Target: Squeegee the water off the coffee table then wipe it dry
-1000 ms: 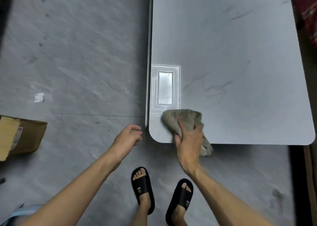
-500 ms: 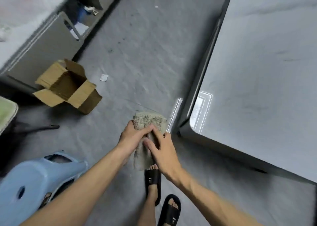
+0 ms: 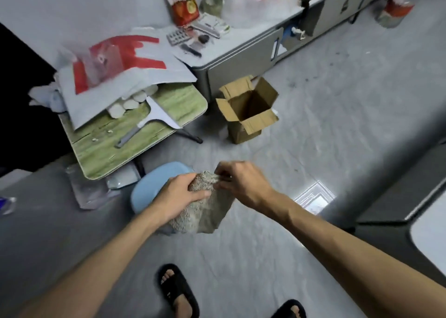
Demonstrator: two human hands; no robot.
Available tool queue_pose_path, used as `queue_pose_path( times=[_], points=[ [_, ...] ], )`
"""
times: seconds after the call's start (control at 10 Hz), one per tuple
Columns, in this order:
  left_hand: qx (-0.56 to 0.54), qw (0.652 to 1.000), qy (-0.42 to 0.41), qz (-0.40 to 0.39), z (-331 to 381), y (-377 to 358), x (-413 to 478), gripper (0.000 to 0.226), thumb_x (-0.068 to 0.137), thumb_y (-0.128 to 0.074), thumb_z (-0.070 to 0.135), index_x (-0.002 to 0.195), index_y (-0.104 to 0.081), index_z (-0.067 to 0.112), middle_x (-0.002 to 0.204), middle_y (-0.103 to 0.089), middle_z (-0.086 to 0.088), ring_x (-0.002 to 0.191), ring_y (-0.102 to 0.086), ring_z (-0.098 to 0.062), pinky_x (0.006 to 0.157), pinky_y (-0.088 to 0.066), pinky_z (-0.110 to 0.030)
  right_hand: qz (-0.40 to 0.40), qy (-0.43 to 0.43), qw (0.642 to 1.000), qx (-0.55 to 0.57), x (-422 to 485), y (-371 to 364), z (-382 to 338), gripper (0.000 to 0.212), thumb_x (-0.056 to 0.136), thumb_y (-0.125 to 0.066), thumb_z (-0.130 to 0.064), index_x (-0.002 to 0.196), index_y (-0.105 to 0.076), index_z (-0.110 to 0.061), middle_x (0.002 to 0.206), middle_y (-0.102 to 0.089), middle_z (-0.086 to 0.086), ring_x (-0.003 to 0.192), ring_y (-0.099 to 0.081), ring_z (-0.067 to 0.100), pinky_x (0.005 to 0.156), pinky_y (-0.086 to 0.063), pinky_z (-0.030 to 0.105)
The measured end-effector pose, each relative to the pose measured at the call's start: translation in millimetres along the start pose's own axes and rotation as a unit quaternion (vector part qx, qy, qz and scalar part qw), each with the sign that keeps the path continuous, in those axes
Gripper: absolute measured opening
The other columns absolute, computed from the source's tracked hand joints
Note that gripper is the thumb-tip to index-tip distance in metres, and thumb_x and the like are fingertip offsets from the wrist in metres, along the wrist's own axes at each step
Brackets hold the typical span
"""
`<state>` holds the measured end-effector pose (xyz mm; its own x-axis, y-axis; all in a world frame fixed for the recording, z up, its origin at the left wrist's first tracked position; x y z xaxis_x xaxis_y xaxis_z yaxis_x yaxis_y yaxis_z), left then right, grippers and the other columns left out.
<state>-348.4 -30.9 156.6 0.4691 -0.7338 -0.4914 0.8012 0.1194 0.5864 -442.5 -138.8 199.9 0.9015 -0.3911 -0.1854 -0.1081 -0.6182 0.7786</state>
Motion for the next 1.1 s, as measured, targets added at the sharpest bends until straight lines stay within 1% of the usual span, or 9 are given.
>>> queue_pose_path(
  times=[0.1, 0.2, 0.3, 0.4, 0.5, 0.7, 0.9, 1.0, 1.1],
  points=[
    [-0.053, 0.997, 0.027, 0.046, -67.0, 38.3, -0.7, 0.053, 0.057, -0.074, 0.056, 0.102, -0.066, 0.029, 0.094, -0.071, 0.015, 0.091, -0.065, -0.008, 0.082, -0.05, -0.028, -0.021, -0.032, 0.999, 0.031, 36.0, -43.1, -29.1, 0.019, 0.088, -0.062, -0.03, 0.104, -0.061, -0.021, 0.105, -0.07, 0.002, 0.097, -0.062, 0.026, 0.074, -0.046, 0.035],
    [-0.112, 0.987, 0.088, 0.08, -178.5, 91.4, -1.9, 0.044, 0.063, -0.086, 0.022, 0.102, -0.066, 0.017, 0.099, -0.073, -0.001, 0.101, -0.068, -0.024, 0.092, -0.052, -0.041, -0.03, -0.086, 0.994, 0.065, 93.9, -98.3, -69.4, 0.018, 0.088, -0.062, -0.032, 0.103, -0.058, -0.023, 0.103, -0.069, 0.002, 0.095, -0.061, 0.028, 0.078, -0.049, 0.039],
    [-0.105, 0.984, 0.116, 0.089, -236.4, 120.7, 0.3, 0.039, 0.066, -0.085, 0.018, 0.1, -0.067, 0.012, 0.095, -0.074, -0.004, 0.096, -0.069, -0.025, 0.09, -0.052, -0.045, -0.035, -0.094, 0.989, 0.111, 123.3, -127.4, -92.1, 0.015, 0.086, -0.065, -0.027, 0.098, -0.058, -0.022, 0.096, -0.07, 0.0, 0.09, -0.063, 0.026, 0.078, -0.05, 0.04],
    [-0.081, 0.981, 0.128, 0.123, -281.9, 149.1, 8.5, 0.031, 0.07, -0.081, 0.03, 0.094, -0.067, 0.017, 0.087, -0.074, 0.0, 0.086, -0.068, -0.02, 0.08, -0.052, -0.04, -0.022, -0.12, 0.974, 0.191, 151.9, -155.7, -93.9, 0.012, 0.085, -0.068, -0.019, 0.092, -0.058, -0.02, 0.085, -0.068, -0.002, 0.08, -0.064, 0.021, 0.074, -0.053, 0.041],
    [-0.078, 0.976, 0.136, 0.151, -305.8, 154.5, 21.4, 0.026, 0.074, -0.079, 0.025, 0.095, -0.067, 0.017, 0.089, -0.074, 0.0, 0.086, -0.068, -0.02, 0.08, -0.052, -0.038, -0.015, -0.148, 0.965, 0.215, 169.9, -180.6, -78.2, 0.012, 0.086, -0.068, -0.02, 0.093, -0.058, -0.02, 0.081, -0.065, -0.001, 0.077, -0.061, 0.02, 0.073, -0.052, 0.041],
    [-0.113, 0.973, 0.16, 0.125, -368.6, 112.2, 60.6, 0.018, 0.08, -0.072, 0.02, 0.098, -0.068, 0.02, 0.088, -0.069, 0.005, 0.085, -0.063, -0.015, 0.075, -0.044, -0.027, -0.073, -0.197, 0.958, 0.197, 193.1, -270.1, -8.9, 0.017, 0.097, -0.054, -0.029, 0.093, -0.05, -0.013, 0.084, -0.063, 0.009, 0.082, -0.058, 0.03, 0.076, -0.046, 0.045],
    [-0.21, 0.929, 0.242, 0.183, -423.9, 80.4, 113.3, 0.029, 0.085, -0.068, 0.013, 0.113, -0.064, 0.011, 0.105, -0.069, -0.007, 0.098, -0.063, -0.022, 0.085, -0.047, -0.031, -0.092, -0.248, 0.932, 0.247, 246.0, -331.3, 45.2, 0.022, 0.094, -0.06, -0.03, 0.11, -0.06, -0.015, 0.101, -0.068, 0.007, 0.09, -0.062, 0.023, 0.074, -0.048, 0.03],
    [-0.238, 0.882, 0.342, 0.22, -468.0, 60.5, 133.5, 0.036, 0.087, -0.064, 0.015, 0.122, -0.057, 0.013, 0.119, -0.064, -0.008, 0.108, -0.06, -0.025, 0.087, -0.044, -0.029, -0.143, -0.269, 0.906, 0.294, 275.7, -380.7, 68.2, 0.043, 0.093, -0.063, -0.022, 0.133, -0.052, -0.013, 0.119, -0.064, 0.009, 0.105, -0.063, 0.025, 0.09, -0.052, 0.036],
    [-0.228, 0.882, 0.369, 0.183, -476.9, 48.8, 141.9, 0.036, 0.086, -0.065, 0.018, 0.121, -0.057, 0.014, 0.12, -0.063, -0.008, 0.109, -0.058, -0.025, 0.088, -0.044, -0.031, -0.15, -0.265, 0.92, 0.247, 283.7, -391.8, 81.4, 0.043, 0.093, -0.062, -0.018, 0.135, -0.051, -0.011, 0.125, -0.062, 0.012, 0.11, -0.061, 0.028, 0.098, -0.05, 0.041]
  ],
)
Point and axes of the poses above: each hand's wrist, its own x-axis towards the middle knuckle, its own y-axis out of the back of the hand, z = x × y, the point moved 10 cm from there along x, towards the middle knuckle
